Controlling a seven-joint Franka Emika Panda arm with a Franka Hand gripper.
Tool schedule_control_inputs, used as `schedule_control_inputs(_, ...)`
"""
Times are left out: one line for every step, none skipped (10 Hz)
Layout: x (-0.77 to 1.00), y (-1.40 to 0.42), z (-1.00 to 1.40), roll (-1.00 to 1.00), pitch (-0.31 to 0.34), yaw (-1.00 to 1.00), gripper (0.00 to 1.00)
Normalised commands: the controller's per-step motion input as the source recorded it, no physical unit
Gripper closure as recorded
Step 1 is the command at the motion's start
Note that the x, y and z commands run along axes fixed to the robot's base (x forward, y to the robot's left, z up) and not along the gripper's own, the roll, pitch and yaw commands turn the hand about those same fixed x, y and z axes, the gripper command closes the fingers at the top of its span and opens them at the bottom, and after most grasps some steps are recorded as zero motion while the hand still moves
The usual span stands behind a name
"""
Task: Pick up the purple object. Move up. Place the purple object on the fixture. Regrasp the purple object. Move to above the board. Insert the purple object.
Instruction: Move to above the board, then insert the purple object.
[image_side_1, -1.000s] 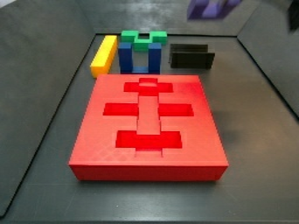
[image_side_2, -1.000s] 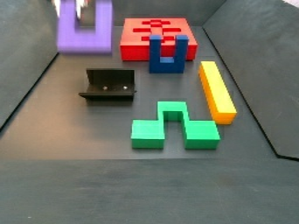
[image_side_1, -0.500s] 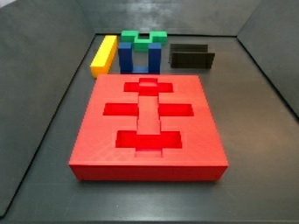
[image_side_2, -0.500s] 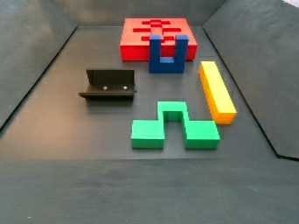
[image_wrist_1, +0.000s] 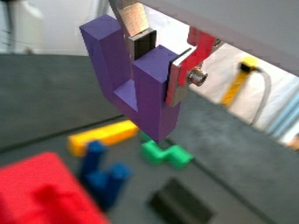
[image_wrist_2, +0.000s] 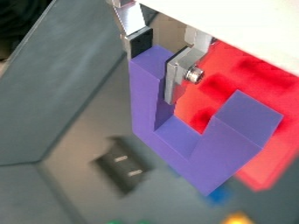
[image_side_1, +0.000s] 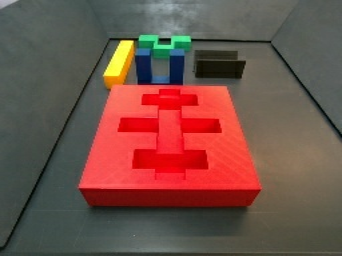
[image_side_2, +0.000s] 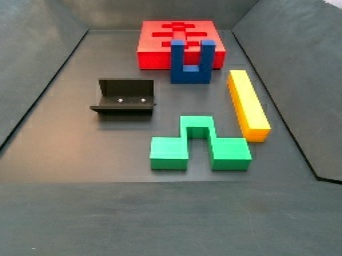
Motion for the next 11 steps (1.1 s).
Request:
schedule_control_inputs(-0.88,-0.68,0.14,-1.00,0.049,-0.04,1.00)
schedule_control_inputs(-0.44,-0.33,0.07,-1.00,0.059,-0.04,1.00)
schedule_control_inputs(-0.25,-0.18,0.04,-1.00,0.056,-0.04,1.00)
schedule_control_inputs(-0.18,-0.12,0.02,-1.00,0.043,-0.03,1.00)
schedule_control_inputs(-0.12,-0.02,0.02,-0.75,0.012,-0.02,1.00)
schedule_control_inputs(-0.09,0.01,0.00,-0.52,-0.015,-0.01,1.00)
schedule_control_inputs(-0.06,0.01,0.00,-0.35,-0.024,-0.01,1.00)
schedule_control_inputs(-0.04,0.01,0.01,-0.20,-0.020,-0.01,1.00)
schedule_control_inputs(0.00,0.00,-0.05,0.00,0.000,0.00,1.00)
schedule_control_inputs(0.01,0.00,-0.06,0.00,0.000,0.00,1.00)
schedule_control_inputs(0.02,0.00,-0.08,0.00,0.000,0.00,1.00)
